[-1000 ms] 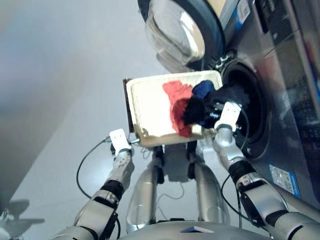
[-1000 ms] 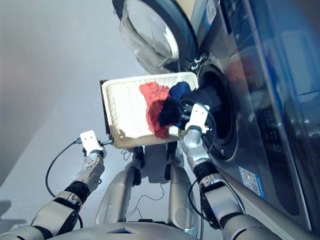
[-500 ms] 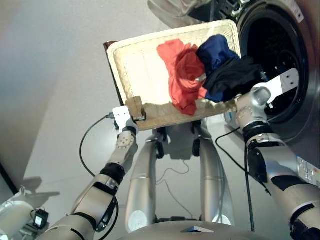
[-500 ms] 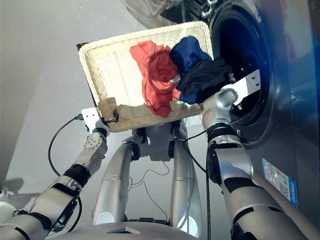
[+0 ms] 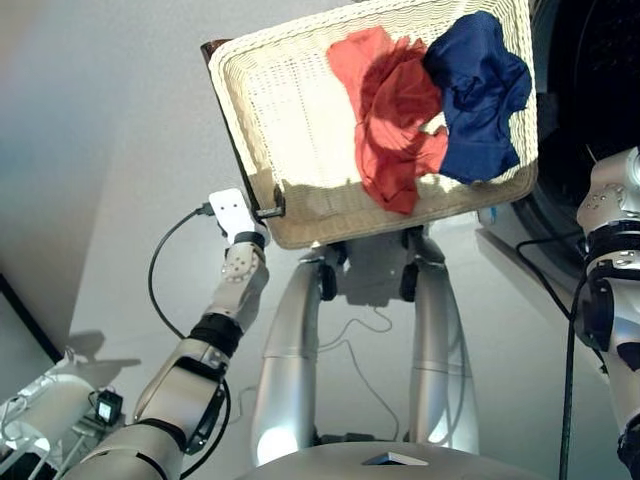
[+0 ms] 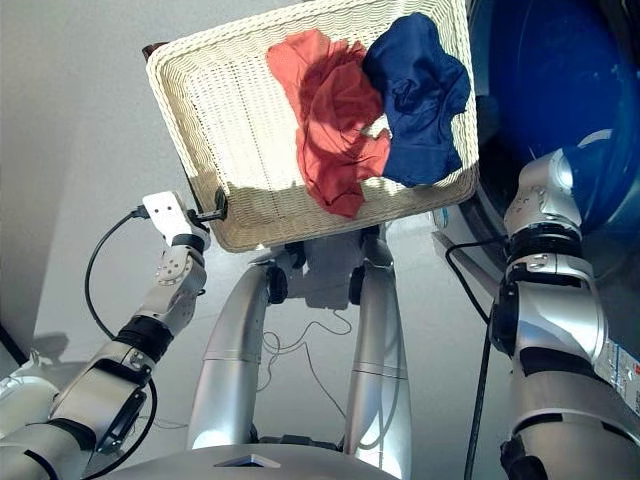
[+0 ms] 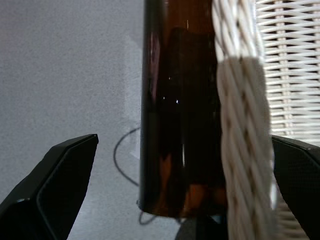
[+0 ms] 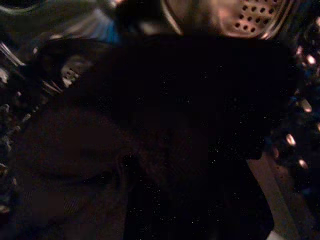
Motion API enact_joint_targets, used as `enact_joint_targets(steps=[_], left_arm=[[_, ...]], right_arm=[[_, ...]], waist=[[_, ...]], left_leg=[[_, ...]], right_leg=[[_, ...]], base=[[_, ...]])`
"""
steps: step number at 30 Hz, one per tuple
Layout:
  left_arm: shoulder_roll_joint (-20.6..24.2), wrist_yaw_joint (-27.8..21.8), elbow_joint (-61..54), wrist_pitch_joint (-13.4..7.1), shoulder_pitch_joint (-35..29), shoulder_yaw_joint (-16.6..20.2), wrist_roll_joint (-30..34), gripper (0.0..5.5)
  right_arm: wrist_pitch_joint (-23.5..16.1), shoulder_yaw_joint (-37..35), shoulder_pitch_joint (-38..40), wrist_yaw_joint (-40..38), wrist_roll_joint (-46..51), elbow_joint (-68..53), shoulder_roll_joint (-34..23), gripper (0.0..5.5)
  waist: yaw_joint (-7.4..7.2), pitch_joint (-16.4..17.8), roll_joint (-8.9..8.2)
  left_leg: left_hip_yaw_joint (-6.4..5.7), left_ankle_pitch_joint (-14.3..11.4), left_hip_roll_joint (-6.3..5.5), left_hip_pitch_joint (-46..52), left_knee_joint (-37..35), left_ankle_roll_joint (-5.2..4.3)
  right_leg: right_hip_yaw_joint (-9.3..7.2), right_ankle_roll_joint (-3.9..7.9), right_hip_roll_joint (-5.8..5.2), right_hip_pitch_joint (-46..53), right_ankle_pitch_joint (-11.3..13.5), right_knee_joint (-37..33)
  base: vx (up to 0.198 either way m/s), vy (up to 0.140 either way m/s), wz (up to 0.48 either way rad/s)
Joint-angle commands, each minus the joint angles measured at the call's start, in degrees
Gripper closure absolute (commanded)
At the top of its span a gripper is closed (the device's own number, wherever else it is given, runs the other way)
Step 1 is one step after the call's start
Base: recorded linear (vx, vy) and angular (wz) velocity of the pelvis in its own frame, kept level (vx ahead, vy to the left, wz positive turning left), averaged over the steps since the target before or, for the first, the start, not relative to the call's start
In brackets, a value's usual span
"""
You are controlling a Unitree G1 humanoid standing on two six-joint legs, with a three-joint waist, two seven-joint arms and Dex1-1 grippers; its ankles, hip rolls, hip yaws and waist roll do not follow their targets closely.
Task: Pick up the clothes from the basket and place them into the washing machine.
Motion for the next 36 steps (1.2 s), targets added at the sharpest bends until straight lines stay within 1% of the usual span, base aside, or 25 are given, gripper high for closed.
enact_joint_targets(steps=[1, 2, 5, 7, 8, 10, 11, 13, 14, 17, 19, 22, 24, 25, 27, 29, 30, 31, 33, 34, 36], left_arm=[[-1.51, -1.39, 3.12, -2.96, 2.5, -0.95, 0.32, 0.0], [-1.63, -2.08, 3.27, -2.79, 2.4, -1.3, 0.33, 0.0], [-2.14, -3.84, 3.3, -2.13, 2.16, -1.67, 0.11, 0.0], [-2.11, -4.91, 3.51, -1.8, 1.59, -2.12, -0.25, 0.0], [-1.87, -5.32, 3.68, -1.61, 1.22, -2.48, 0.08, 0.0], [-1.79, -6.8, 4.35, -1.5, 0.38, -2.91, -0.15, 0.0], [-1.93, -6.99, 4.28, -1.5, 0.06, -2.99, -0.29, 0.0], [-2.37, -7.96, 4.26, -1.48, -0.7, -3.53, -0.75, 0.0], [-2.53, -8.03, 4.16, -1.5, -1.24, -3.85, -0.51, 0.0], [-3.21, -8.27, 4.59, -1.24, -3.23, -5.39, 0.63, 0.0], [-3.57, -8.21, 5.58, -1.11, -5.33, -6.49, 1.58, 0.0], [-4.47, -8.02, 7.64, -0.73, -8.14, -7.6, 2.28, 0.0], [-4.93, -7.51, 8.77, -0.53, -10.51, -7.74, 2.67, 0.0], [-5.04, -7.22, 9.01, -0.49, -11.43, -7.78, 2.83, 0.0], [-5.35, -6.34, 10.13, -0.21, -13.86, -8.1, 3.55, 0.0], [-5.69, -5.45, 11.45, 0.18, -15.73, -7.34, 3.46, 0.0], [-5.62, -5.27, 11.93, 0.13, -16.27, -7.08, 3.63, 0.0], [-5.41, -4.92, 11.98, 0.0, -17.31, -7.0, 4.22, 0.0], [-5.38, -3.53, 10.98, -0.63, -18.2, -6.96, 5.09, 0.0], [-5.41, -2.34, 10.68, -0.63, -18.64, -6.84, 6.27, 0.0], [-5.59, 0.01, 10.88, -0.48, -18.7, -6.29, 8.62, 0.0]], right_arm=[[-0.11, 7.97, 2.0, 9.82, 0.59, 0.03, -5.28, 0.0], [0.94, 10.16, 2.57, 13.3, 1.45, 0.27, -3.44, 0.0], [1.55, 14.49, 5.37, 20.97, 3.61, -2.89, 1.29, 0.0], [2.37, 16.95, 6.5, 23.77, 3.73, -3.29, 4.37, 0.0], [3.21, 19.02, 6.58, 25.06, 2.08, -3.6, 5.13, 0.0], [5.59, 25.9, 6.24, 29.03, -4.41, -5.25, 4.96, 0.0], [6.1, 27.1, 6.16, 28.87, -5.74, -5.22, 5.09, 0.0], [7.13, 30.4, 6.02, 31.21, -8.48, -6.27, 6.26, 0.0], [7.34, 31.6, 5.87, 31.61, -9.61, -7.03, 6.71, 0.0], [8.25, 35.43, 6.4, 33.45, -13.32, -10.08, 8.22, 0.0], [8.67, 38.32, 6.18, 33.87, -17.61, -11.67, 8.66, 0.0], [9.58, 42.45, 6.85, 32.19, -26.1, -14.3, 10.02, 0.0], [10.13, 42.81, 8.76, 30.8, -28.95, -16.4, 12.26, 0.0], [10.39, 43.23, 9.6, 29.85, -31.09, -17.86, 12.85, 0.0], [10.33, 41.81, 12.17, 28.27, -31.21, -19.99, 15.3, 0.0], [11.17, 41.21, 14.48, 25.56, -35.69, -22.83, 17.15, 0.0], [11.63, 41.67, 14.78, 25.06, -38.05, -22.72, 17.45, 0.0], [12.37, 42.17, 15.1, 23.85, -41.36, -23.43, 17.81, 0.0], [12.37, 43.07, 16.44, 23.85, -43.44, -23.91, 18.35, 0.0], [12.9, 43.9, 16.99, 23.78, -44.82, -23.28, 18.62, 0.0], [13.08, 44.15, 18.35, 24.12, -44.43, -22.46, 19.74, 0.0]], waist=[[-2.1, -8.23, 1.04], [-2.15, -8.42, 0.95], [-2.69, -8.63, 0.76], [-2.8, -8.69, 0.67], [-2.81, -8.66, 0.54], [-2.83, -8.52, 0.16], [-2.85, -8.4, 0.06], [-2.72, -8.11, -0.18], [-2.76, -7.96, -0.32], [-3.01, -7.51, -0.69], [-3.23, -7.27, -0.97], [-3.86, -6.85, -1.35], [-4.52, -6.53, -1.69], [-4.91, -6.36, -1.72], [-5.69, -5.94, -1.94], [-6.79, -5.34, -2.08], [-6.96, -5.15, -2.1], [-7.41, -4.89, -2.1], [-7.75, -4.39, -2.06], [-7.79, -4.17, -1.92], [-7.83, -3.93, -1.7]], left_leg=[[-6.23, -1.12, 2.62, 4.91, -4.69, -3.34], [-6.22, -0.84, 2.71, 5.31, -5.4, -3.53], [-5.89, 0.23, 2.69, 7.28, -7.96, -4.01], [-5.75, 1.06, 2.5, 9.13, -9.83, -4.34], [-5.59, 1.57, 2.36, 9.95, -10.76, -4.51], [-5.14, 2.83, 2.11, 11.74, -13.05, -4.9], [-5.03, 3.22, 1.89, 12.74, -13.98, -5.08], [-4.59, 4.4, 1.49, 14.96, -16.43, -5.55], [-4.62, 4.79, 1.32, 15.82, -17.18, -5.68], [-3.95, 5.99, 0.77, 18.22, -19.65, -6.21], [-3.31, 6.72, 0.41, 20.03, -21.49, -6.52], [-2.96, 7.71, -0.02, 22.37, -23.66, -6.86], [-2.36, 8.02, -0.11, 23.7, -24.5, -6.97], [-2.13, 8.01, -0.13, 23.94, -24.55, -6.92], [-1.64, 7.84, -0.05, 24.14, -24.52, -6.81], [-1.02, 7.37, 0.27, 23.76, -24.07, -6.52], [-0.75, 7.21, 0.38, 23.64, -23.93, -6.43], [-0.18, 7.06, 0.6, 23.39, -23.86, -6.31], [0.59, 6.91, 0.8, 23.19, -24.02, -6.09], [0.8, 6.96, 0.9, 23.07, -23.89, -6.05], [1.11, 6.87, 1.05, 23.19, -23.64, -5.9]], right_leg=[[-1.29, 1.09, 1.72, 5.59, -4.75, 0.54], [-1.4, 1.11, 1.67, 5.99, -4.43, -0.08], [-1.73, 1.08, 1.35, 7.96, -3.42, -2.27], [-1.93, 1.17, 1.08, 9.58, -2.63, -3.89], [-1.95, 1.27, 0.97, 10.29, -2.09, -4.69], [-2.23, 1.41, 0.71, 12.01, -1.09, -6.71], [-2.39, 1.56, 0.54, 12.95, -0.64, -7.59], [-2.47, 1.84, 0.25, 15.13, 0.38, -9.63], [-2.47, 1.95, 0.17, 15.99, 0.73, -10.39], [-2.53, 2.29, -0.09, 18.21, 1.99, -13.0], [-2.4, 2.62, -0.25, 19.9, 2.65, -14.73], [-1.96, 3.06, -0.23, 22.21, 3.73, -16.92], [-1.63, 3.2, -0.18, 23.6, 4.29, -18.08], [-1.39, 3.2, -0.05, 23.81, 4.31, -18.27], [-1.05, 3.24, 0.32, 23.93, 4.44, -18.51], [-0.14, 3.29, 0.89, 23.18, 4.57, -18.22], [0.17, 3.3, 1.04, 22.99, 4.6, -18.23], [0.5, 3.39, 1.25, 22.63, 4.77, -18.52], [1.05, 3.52, 1.57, 22.04, 5.13, -18.74], [1.35, 3.54, 1.69, 21.92, 5.19, -18.71], [1.66, 3.51, 1.81, 22.16, 5.1, -18.81]], base=[[0.0, 0.0, 0.0], [0.0, 0.0, 0.0], [0.0, 0.0, 0.0], [0.0, 0.0, 0.0], [0.0, 0.0, 0.0], [0.0, 0.0, 0.0], [0.0, 0.0, 0.0], [0.0, 0.0, 0.0], [0.0, 0.0, 0.0], [0.0, 0.0, 0.0], [0.0, 0.0, 0.0], [0.0, 0.0, 0.0], [0.0, 0.0, 0.0], [0.0, 0.0, 0.0], [0.0, 0.0, 0.0], [-0.004, 0.022, -0.103], [-0.002, 0.045, -0.231], [0.005, 0.035, -0.304], [0.002, 0.01, -0.299], [0.003, -0.019, -0.274], [0.008, -0.034, -0.231]])
